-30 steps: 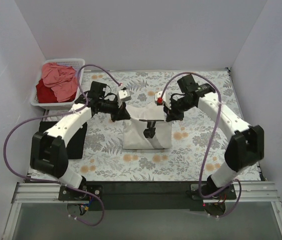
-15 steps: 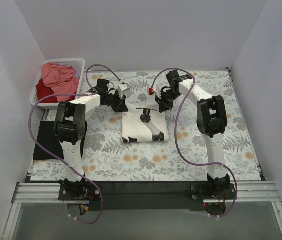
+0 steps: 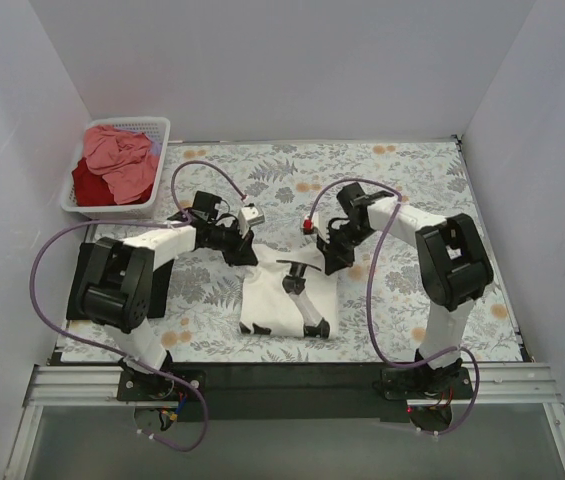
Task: Fold and stack the t-shirts
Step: Fold the tshirt
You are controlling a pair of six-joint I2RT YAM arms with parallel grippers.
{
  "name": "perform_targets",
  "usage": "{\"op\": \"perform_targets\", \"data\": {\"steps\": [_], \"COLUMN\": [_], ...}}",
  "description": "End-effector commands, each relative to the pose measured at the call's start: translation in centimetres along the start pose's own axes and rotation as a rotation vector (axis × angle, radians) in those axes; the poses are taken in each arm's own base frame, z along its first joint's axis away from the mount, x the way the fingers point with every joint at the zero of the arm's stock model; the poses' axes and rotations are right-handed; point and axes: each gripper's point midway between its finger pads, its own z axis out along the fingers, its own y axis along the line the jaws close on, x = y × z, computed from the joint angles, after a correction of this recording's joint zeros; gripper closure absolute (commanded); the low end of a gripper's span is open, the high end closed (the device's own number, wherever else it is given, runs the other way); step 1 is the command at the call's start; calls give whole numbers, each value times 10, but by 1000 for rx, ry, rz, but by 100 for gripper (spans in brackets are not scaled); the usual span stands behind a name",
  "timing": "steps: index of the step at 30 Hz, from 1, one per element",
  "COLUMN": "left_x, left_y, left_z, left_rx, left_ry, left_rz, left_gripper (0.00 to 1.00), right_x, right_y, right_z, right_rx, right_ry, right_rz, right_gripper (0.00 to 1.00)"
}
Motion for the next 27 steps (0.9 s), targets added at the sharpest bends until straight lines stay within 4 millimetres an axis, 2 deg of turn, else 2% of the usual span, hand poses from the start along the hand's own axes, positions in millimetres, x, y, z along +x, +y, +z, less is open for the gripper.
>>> {"op": "perform_targets", "data": {"steps": [1,2,3,4,7,8,10,12,13,15,16,17,19,20,22,27], "left_x": [-12,-9,-12,-11,-21,-31,-35,-47,-46,-55,-55,-59,-57,-58,-58,-58], "left_y": [-34,-47,-55,-63,-69,-66,-60,-54,-53,-52,-58,-56,-61,-58,-60,-57], "left_z": [-22,-24,-28,-28,-32,-33,-28,-24,-16,-9,-1,7,21,28,38,55], "left_rx": [51,103,117,136,134,121,122,129,153,175,205,208,216,205,209,225], "left_ry": [-47,-43,-51,-47,-73,-89,-82,-95,-91,-104,-107,-122,-117,-124,-123,-108], "left_rz": [64,71,93,95,204,235,270,306,332,390,420,465,506,534,559,548], "left_gripper": [100,100,98,79,55,53,53,53,53,53,54,55,59,59,60,61], "right_x": [-5,-8,-8,-9,-18,-25,-34,-47,-51,-59,-61,-61,-74,-74,-86,-84], "right_y": [45,49,52,54,55,52,51,47,44,29,24,19,10,7,4,-14], "right_z": [-9,-15,-16,-18,-25,-30,-34,-38,-38,-36,-34,-29,-30,-24,-23,-10], "right_rx": [-53,-40,-40,-40,-25,-13,-9,-9,-9,17,19,-5,-23,-47,-72,-75], "right_ry": [-58,-73,-73,-73,-88,-103,-124,-153,-162,-182,-187,-197,-230,-230,-263,-274], "right_rz": [59,55,64,89,135,133,140,147,142,169,191,229,294,323,368,477], "right_gripper": [99,97,82,72,57,56,53,52,53,57,66,70,78,78,79,83]}}
